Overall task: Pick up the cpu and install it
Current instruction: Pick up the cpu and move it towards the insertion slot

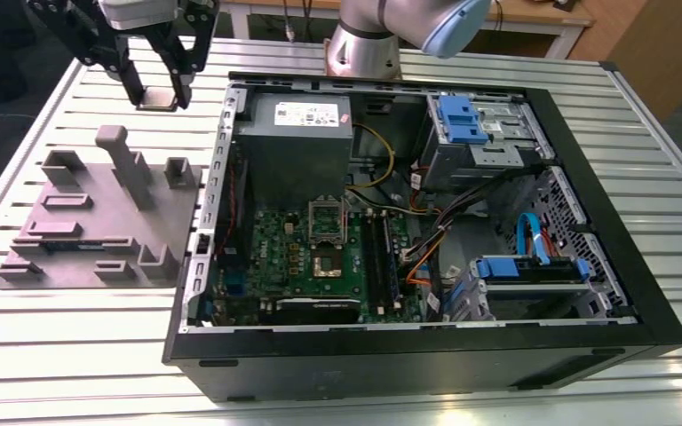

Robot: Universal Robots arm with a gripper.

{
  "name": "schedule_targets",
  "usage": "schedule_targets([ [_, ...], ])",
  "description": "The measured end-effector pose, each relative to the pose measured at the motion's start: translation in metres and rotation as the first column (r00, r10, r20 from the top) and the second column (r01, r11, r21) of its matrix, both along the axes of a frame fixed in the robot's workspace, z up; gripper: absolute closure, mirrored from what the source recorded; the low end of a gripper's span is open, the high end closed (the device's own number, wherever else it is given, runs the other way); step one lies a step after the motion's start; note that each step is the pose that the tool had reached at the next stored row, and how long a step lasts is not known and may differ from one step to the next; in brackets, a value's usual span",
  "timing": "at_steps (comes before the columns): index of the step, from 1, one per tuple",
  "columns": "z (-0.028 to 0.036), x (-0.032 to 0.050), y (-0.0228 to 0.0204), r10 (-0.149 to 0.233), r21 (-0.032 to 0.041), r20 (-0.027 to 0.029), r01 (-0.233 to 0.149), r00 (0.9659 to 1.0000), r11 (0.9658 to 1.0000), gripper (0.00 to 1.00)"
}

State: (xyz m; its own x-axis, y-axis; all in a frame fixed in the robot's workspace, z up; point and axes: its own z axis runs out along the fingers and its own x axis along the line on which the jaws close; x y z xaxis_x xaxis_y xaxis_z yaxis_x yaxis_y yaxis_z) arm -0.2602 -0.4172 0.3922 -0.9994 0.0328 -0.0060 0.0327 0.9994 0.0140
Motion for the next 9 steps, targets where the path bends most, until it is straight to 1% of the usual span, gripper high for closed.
schedule_targets([
  [9, -0.0003, 0.0162, 0.0000, 0.000, 0.0000, 0.0001, 0.000, 1.0000, 1.0000, 0.52],
])
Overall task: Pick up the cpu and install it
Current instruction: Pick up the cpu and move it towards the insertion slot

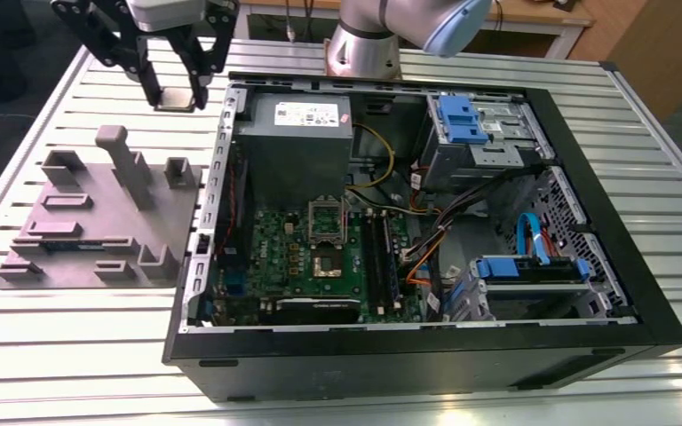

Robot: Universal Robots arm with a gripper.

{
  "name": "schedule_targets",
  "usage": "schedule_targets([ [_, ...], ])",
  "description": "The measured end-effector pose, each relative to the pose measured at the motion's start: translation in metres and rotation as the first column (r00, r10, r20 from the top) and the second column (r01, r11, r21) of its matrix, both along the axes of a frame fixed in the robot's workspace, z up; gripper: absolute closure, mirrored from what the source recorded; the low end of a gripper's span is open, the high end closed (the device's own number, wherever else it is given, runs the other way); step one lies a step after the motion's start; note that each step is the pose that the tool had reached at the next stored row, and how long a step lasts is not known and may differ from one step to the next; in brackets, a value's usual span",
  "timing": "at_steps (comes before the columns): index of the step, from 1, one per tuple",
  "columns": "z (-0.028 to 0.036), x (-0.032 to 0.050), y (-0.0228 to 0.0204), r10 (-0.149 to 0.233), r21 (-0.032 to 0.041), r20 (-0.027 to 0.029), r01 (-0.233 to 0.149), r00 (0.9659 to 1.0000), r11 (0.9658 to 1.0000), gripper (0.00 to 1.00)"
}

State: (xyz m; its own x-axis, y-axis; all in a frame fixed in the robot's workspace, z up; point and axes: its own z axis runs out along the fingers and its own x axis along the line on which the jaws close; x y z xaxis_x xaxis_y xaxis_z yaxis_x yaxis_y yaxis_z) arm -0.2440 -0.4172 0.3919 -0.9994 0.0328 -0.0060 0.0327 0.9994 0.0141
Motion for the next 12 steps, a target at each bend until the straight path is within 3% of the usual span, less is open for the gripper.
schedule_targets([
  [4, 0.0000, 0.0051, 0.0000, 0.000, -0.0001, -0.0001, 0.000, 1.0000, 1.0000, 0.52],
  [12, 0.0000, 0.0053, 0.0000, 0.000, -0.0001, 0.0000, 0.000, 1.0000, 1.0000, 0.52],
])
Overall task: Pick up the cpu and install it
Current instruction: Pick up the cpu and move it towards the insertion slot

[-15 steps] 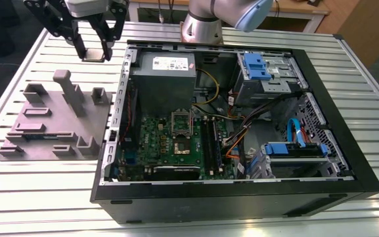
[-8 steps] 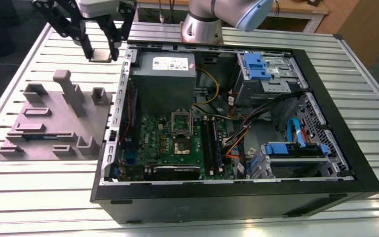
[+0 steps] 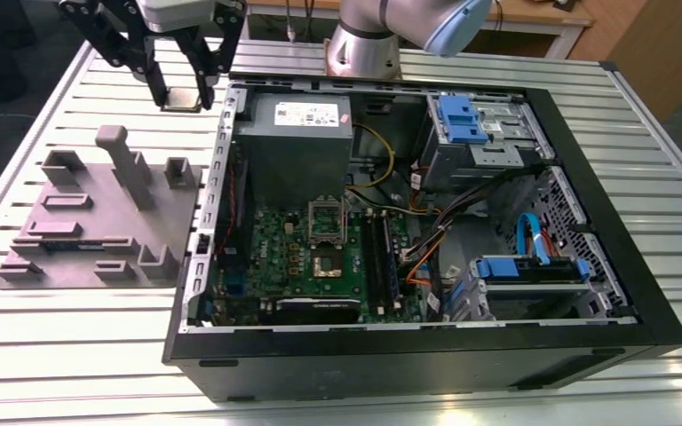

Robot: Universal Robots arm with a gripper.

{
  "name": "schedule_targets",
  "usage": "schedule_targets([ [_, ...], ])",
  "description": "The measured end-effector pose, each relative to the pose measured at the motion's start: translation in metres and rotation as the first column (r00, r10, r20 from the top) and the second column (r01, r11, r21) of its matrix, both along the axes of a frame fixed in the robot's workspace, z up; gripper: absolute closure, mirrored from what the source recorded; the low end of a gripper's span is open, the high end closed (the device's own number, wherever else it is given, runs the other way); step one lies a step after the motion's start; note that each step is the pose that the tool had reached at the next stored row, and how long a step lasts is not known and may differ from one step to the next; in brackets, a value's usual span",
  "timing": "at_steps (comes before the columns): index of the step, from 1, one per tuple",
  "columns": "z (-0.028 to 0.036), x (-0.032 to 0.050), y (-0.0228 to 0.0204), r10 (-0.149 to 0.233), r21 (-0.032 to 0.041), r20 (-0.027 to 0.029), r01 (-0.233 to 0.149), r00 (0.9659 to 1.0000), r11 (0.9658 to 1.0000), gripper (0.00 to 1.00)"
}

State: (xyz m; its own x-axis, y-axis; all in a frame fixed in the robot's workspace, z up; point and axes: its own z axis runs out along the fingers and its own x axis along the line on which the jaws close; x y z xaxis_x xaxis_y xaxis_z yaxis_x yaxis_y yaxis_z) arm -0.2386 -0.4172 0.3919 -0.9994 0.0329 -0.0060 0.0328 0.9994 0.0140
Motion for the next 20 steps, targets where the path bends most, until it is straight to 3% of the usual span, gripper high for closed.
schedule_targets([
  [6, 0.0000, 0.0019, 0.0000, 0.000, 0.0000, 0.0000, 0.000, 1.0000, 1.0000, 0.52],
  [15, -0.0002, 0.0163, 0.0000, 0.000, 0.0000, 0.0000, 0.000, 1.0000, 1.0000, 0.52],
  [20, -0.0002, 0.0172, 0.0000, 0.000, 0.0000, -0.0001, 0.000, 1.0000, 1.0000, 0.52],
])
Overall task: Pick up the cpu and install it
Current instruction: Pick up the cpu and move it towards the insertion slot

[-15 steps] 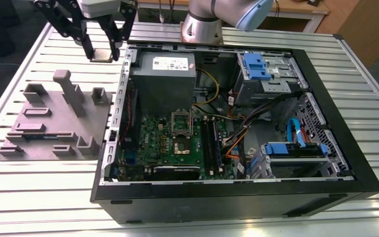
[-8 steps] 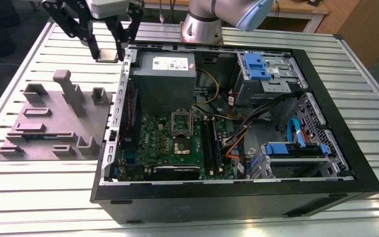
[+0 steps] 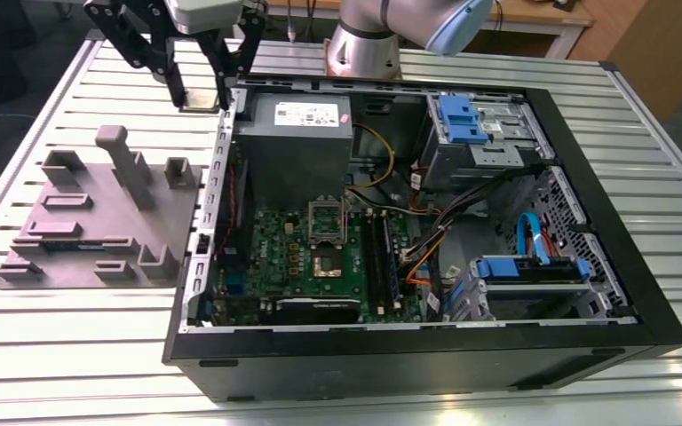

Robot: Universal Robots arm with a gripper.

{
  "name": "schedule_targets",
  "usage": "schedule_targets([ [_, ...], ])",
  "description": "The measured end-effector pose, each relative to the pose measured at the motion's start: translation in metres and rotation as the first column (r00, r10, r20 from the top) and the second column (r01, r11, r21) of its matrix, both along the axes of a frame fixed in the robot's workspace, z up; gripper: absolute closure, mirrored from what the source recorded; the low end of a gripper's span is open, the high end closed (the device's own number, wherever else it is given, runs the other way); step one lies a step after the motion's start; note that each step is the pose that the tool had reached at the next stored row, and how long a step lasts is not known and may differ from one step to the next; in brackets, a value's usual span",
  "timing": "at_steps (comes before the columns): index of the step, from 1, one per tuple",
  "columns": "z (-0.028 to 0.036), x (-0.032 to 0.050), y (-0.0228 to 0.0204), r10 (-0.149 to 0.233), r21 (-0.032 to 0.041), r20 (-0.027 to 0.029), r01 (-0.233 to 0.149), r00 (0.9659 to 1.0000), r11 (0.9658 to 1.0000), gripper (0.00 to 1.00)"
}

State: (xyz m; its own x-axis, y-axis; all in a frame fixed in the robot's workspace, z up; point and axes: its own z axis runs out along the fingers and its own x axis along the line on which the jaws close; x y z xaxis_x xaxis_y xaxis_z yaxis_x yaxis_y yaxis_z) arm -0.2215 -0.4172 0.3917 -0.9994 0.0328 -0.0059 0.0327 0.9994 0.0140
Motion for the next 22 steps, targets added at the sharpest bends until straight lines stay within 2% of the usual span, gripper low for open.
schedule_targets([
  [16, 0.0000, 0.0024, 0.0000, 0.000, 0.0000, 0.0000, 0.000, 1.0000, 1.0000, 0.52],
  [19, 0.0000, 0.0060, 0.0000, 0.000, 0.0000, 0.0001, 0.000, 1.0000, 1.0000, 0.52],
  [22, 0.0000, 0.0133, 0.0000, 0.000, 0.0001, 0.0000, 0.000, 1.0000, 1.0000, 0.52],
])
